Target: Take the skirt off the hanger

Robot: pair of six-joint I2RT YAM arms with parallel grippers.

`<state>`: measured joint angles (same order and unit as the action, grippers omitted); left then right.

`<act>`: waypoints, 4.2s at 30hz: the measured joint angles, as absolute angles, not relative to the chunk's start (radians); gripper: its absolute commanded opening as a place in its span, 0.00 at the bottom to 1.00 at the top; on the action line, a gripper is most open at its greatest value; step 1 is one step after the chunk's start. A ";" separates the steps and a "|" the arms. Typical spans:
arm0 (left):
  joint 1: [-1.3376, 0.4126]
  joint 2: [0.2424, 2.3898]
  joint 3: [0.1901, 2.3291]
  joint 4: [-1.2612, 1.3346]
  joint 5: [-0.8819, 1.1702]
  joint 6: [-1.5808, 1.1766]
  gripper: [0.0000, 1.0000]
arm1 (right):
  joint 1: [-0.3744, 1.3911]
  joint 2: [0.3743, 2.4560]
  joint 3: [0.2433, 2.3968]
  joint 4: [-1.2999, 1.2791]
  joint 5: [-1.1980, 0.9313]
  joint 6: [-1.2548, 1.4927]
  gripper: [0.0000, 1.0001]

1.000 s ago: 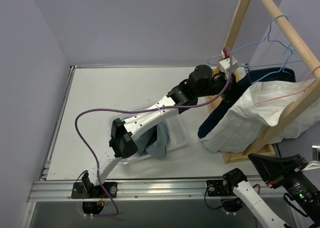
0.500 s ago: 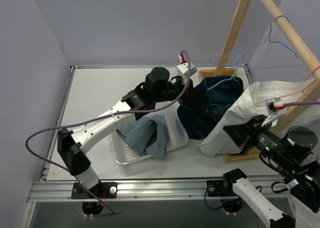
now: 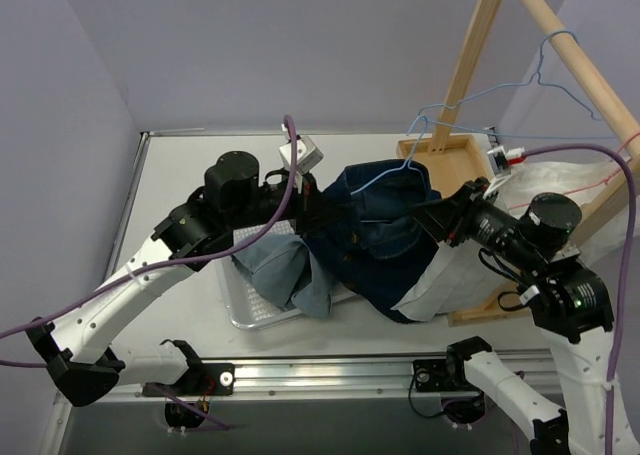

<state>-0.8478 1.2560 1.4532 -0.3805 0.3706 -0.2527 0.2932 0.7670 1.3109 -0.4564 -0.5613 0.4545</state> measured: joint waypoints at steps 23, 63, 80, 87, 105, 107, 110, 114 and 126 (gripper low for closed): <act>-0.822 1.102 1.398 -0.480 0.460 -0.268 0.02 | 0.297 0.968 1.287 -0.150 -0.458 0.564 0.29; -0.808 1.022 1.300 -0.262 0.415 -0.390 0.02 | 0.502 0.860 1.191 -0.244 -0.036 0.585 0.00; -0.808 0.975 1.300 -0.358 0.397 -0.354 0.02 | 0.511 0.744 1.145 -0.433 0.326 0.719 0.00; -0.808 0.937 1.295 -0.401 0.388 -0.328 0.02 | 0.511 0.738 1.198 -0.454 0.340 0.707 0.00; -0.733 1.296 1.428 -0.395 0.360 -0.282 0.02 | 0.498 0.916 1.327 -0.060 -0.364 0.792 0.00; -0.729 1.336 1.531 -0.421 0.368 -0.274 0.02 | 0.498 0.884 1.345 -0.051 -0.383 0.786 0.00; -0.714 1.375 1.743 -0.503 0.369 -0.245 0.02 | 0.498 0.812 1.386 -0.102 -0.361 0.758 0.00; -0.656 1.377 2.002 -0.582 0.339 -0.175 0.02 | 0.498 0.707 1.444 -0.168 -0.305 0.720 0.00; -0.574 1.354 2.170 -0.784 0.295 -0.043 0.02 | 0.515 0.648 1.612 -0.433 -0.145 0.618 0.00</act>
<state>-0.5735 1.3544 2.1704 -0.7837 0.2947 -0.0433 0.5152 0.6476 1.6119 -0.4332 -0.1452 0.6182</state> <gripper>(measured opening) 0.095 0.035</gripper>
